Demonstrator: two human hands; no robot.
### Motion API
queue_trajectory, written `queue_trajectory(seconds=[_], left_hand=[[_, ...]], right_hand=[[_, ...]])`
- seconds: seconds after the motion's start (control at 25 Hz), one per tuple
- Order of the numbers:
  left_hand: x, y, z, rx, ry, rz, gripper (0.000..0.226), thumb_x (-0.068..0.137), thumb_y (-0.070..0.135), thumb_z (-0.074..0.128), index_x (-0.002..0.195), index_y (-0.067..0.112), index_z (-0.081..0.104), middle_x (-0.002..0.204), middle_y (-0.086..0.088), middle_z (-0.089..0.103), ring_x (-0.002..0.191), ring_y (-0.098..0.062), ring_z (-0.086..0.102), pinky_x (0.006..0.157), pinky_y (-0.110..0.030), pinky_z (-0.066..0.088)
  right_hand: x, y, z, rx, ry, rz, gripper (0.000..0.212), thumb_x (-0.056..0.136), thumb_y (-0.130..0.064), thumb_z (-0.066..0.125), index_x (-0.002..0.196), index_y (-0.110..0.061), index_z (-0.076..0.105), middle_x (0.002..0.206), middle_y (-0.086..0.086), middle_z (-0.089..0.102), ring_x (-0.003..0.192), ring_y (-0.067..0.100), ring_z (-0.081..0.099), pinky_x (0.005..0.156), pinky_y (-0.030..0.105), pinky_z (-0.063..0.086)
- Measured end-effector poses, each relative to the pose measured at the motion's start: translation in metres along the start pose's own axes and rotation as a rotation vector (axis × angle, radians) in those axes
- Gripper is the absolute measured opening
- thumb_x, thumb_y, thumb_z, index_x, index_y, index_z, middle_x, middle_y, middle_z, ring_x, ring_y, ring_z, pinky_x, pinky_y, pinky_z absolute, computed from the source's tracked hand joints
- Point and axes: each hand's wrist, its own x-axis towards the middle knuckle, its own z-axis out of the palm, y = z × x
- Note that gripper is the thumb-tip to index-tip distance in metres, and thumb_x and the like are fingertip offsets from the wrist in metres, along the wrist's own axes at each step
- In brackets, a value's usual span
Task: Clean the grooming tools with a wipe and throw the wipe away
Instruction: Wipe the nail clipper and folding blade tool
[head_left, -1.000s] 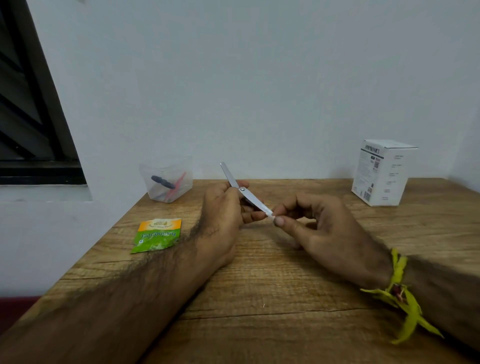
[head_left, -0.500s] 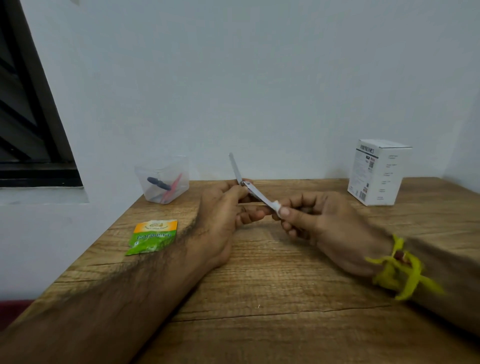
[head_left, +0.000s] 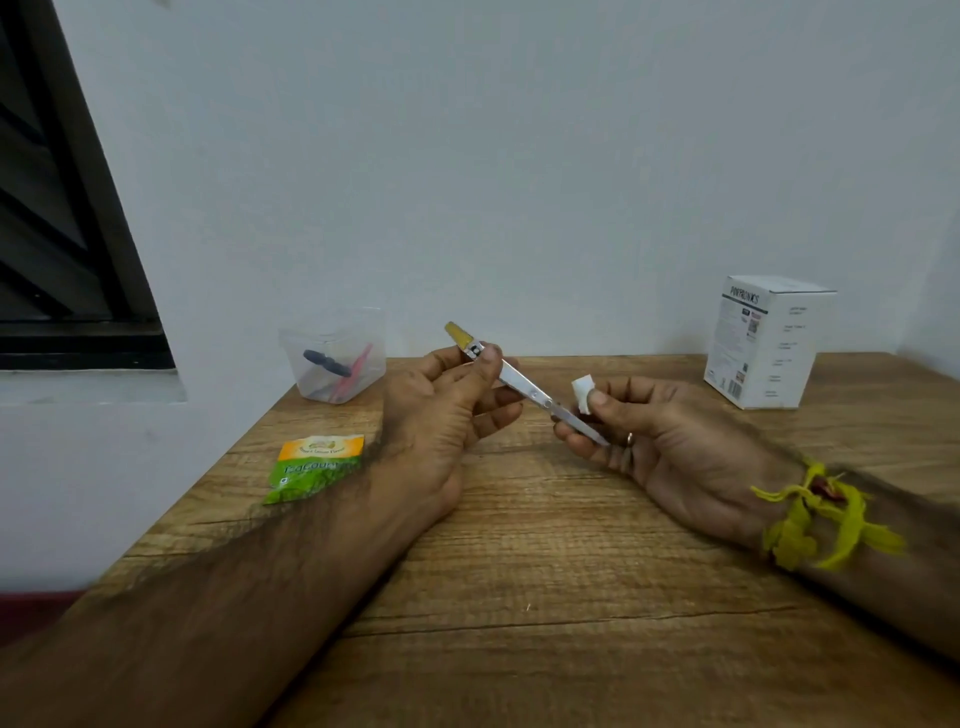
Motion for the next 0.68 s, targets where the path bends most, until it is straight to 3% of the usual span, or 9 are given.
queue_trajectory(seconds=[0.2, 0.4, 0.68], left_hand=[[0.0030, -0.0007, -0.0013, 0.038, 0.082, 0.067, 0.029, 0.090, 0.014, 0.073, 0.110, -0.003, 0.061, 0.079, -0.010, 0.077, 0.064, -0.022, 0.075, 0.059, -0.030, 0.063], [0.0018, -0.0035, -0.0006, 0.154, 0.022, 0.118, 0.023, 0.090, 0.013, 0.073, 0.105, -0.001, 0.062, 0.075, -0.009, 0.076, 0.059, -0.019, 0.072, 0.060, -0.031, 0.063], [0.0029, -0.0062, -0.0019, 0.292, -0.058, 0.192, 0.018, 0.094, 0.007, 0.067, 0.108, -0.002, 0.061, 0.072, -0.007, 0.076, 0.061, -0.018, 0.072, 0.059, -0.027, 0.061]], right_hand=[[-0.0041, 0.0030, 0.0041, -0.168, -0.016, -0.045, 0.015, 0.092, -0.001, 0.059, 0.104, 0.008, 0.062, 0.090, 0.024, 0.073, 0.073, 0.023, 0.073, 0.061, 0.026, 0.060], [-0.0022, 0.0029, 0.0037, -0.123, 0.129, -0.150, 0.008, 0.092, -0.001, 0.061, 0.099, 0.002, 0.063, 0.074, 0.014, 0.073, 0.068, 0.020, 0.072, 0.060, 0.023, 0.059], [-0.0028, 0.0037, 0.0023, -0.194, 0.172, -0.347, 0.006, 0.095, -0.003, 0.059, 0.099, 0.000, 0.062, 0.078, 0.018, 0.074, 0.068, 0.023, 0.072, 0.063, 0.026, 0.059]])
